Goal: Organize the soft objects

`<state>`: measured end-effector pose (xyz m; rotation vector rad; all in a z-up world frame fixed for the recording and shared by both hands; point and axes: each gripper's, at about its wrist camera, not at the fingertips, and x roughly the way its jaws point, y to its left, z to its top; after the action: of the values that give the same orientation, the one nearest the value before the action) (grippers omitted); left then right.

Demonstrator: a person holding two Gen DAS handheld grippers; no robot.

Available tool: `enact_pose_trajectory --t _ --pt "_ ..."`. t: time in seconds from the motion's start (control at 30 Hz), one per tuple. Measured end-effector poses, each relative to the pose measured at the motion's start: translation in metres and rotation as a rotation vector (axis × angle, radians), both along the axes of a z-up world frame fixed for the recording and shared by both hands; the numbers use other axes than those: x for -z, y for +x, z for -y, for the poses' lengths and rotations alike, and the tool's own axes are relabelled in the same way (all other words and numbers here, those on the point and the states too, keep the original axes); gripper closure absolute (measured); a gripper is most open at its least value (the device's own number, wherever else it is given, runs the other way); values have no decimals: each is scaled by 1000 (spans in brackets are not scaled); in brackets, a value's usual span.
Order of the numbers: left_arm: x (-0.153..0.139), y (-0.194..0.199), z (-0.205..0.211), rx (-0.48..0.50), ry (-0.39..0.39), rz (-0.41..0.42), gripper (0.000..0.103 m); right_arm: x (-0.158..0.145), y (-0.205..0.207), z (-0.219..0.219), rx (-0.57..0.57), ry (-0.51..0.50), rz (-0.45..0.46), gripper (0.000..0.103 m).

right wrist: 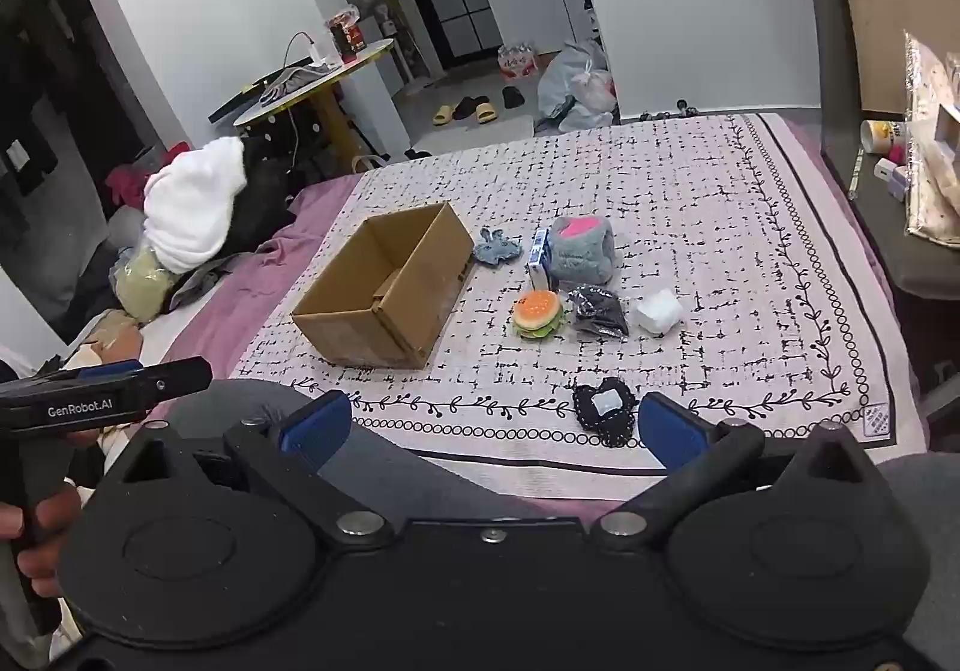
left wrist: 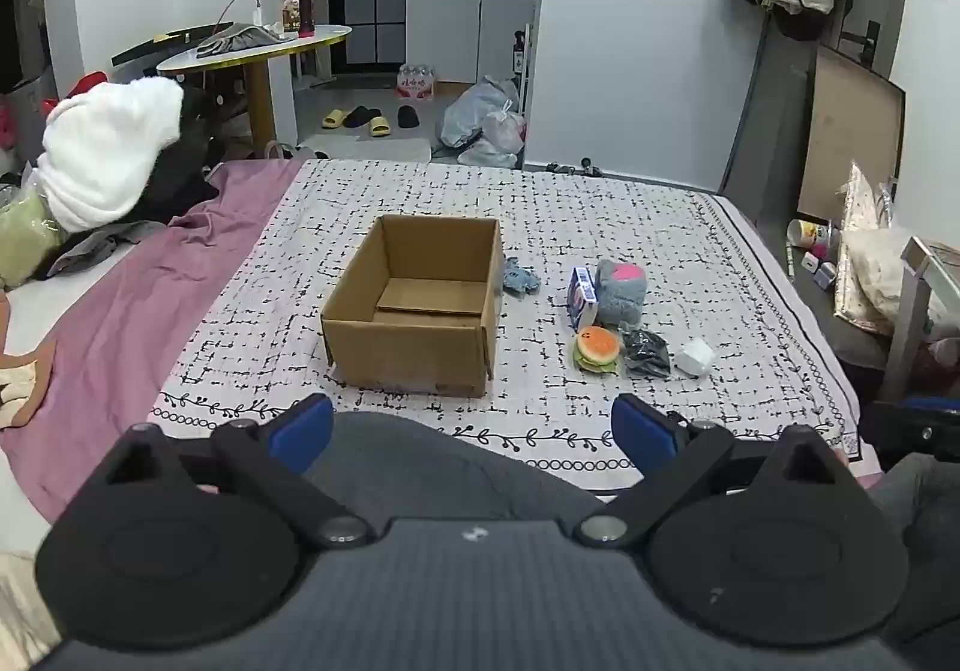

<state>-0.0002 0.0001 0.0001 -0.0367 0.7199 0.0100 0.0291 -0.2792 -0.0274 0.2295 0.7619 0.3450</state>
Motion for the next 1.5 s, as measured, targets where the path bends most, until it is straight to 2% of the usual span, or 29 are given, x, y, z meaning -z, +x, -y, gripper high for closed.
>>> enact_pose_trajectory --t 0.13,0.17,0.23,0.33,0.7,1.5 --pt "-1 2 1 -3 2 -6 5 0 -1 -1 -13 -3 0 0" --pt "-1 -2 -1 1 -15 17 5 -6 -6 3 -7 2 15 0" --pt "-14 -7 7 7 -17 19 5 -4 -5 3 -12 -13 12 0" --pt "-18 -9 15 10 -7 23 5 -5 -9 0 -8 -30 15 0" --pt "-6 -7 11 41 -40 -7 4 -7 -13 2 18 -29 4 0" --pt "-10 5 26 144 -101 2 4 -10 -8 9 27 -28 18 0"
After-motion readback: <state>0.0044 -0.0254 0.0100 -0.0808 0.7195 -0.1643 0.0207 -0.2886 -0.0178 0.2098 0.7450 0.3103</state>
